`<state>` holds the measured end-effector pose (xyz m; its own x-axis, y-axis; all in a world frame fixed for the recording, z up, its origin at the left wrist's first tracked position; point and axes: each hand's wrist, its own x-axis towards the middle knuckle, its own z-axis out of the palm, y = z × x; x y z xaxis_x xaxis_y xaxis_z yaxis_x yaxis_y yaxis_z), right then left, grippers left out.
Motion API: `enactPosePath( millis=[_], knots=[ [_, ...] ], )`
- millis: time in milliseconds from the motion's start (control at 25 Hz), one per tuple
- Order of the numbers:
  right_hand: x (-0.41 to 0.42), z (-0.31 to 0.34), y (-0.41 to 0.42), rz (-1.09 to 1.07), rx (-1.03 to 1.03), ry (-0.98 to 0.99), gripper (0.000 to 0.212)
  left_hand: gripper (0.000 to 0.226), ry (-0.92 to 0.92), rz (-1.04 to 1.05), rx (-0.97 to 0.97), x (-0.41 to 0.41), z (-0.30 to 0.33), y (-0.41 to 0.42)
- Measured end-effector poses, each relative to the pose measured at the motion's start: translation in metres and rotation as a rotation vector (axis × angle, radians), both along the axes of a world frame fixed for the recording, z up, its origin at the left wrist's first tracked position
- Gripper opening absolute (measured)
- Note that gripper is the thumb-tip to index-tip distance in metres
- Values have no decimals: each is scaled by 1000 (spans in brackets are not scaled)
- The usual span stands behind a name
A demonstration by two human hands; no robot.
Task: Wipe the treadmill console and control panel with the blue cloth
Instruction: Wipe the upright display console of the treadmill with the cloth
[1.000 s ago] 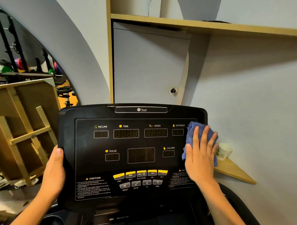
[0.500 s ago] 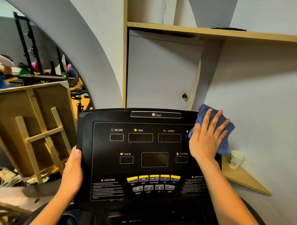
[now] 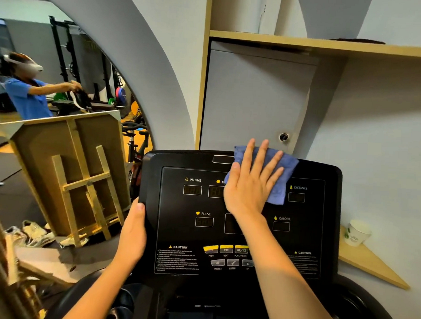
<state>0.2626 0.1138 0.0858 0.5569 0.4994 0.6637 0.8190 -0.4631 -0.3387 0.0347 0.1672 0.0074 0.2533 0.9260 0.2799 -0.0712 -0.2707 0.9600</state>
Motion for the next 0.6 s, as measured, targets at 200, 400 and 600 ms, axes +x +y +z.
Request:
enactPosePath(
  millis=[200,400,600],
  knots=[
    [-61,-4,25,131,-26,-79,66,35,-10,-18,3,0,0,2],
    [-105,-8,43,188,-65,-111,67,73,67,-4,-5,-6,-11,15],
    [-132,-12,52,265,-127,-166,69,54,7,-42,8,-5,-2,7]
  ],
)
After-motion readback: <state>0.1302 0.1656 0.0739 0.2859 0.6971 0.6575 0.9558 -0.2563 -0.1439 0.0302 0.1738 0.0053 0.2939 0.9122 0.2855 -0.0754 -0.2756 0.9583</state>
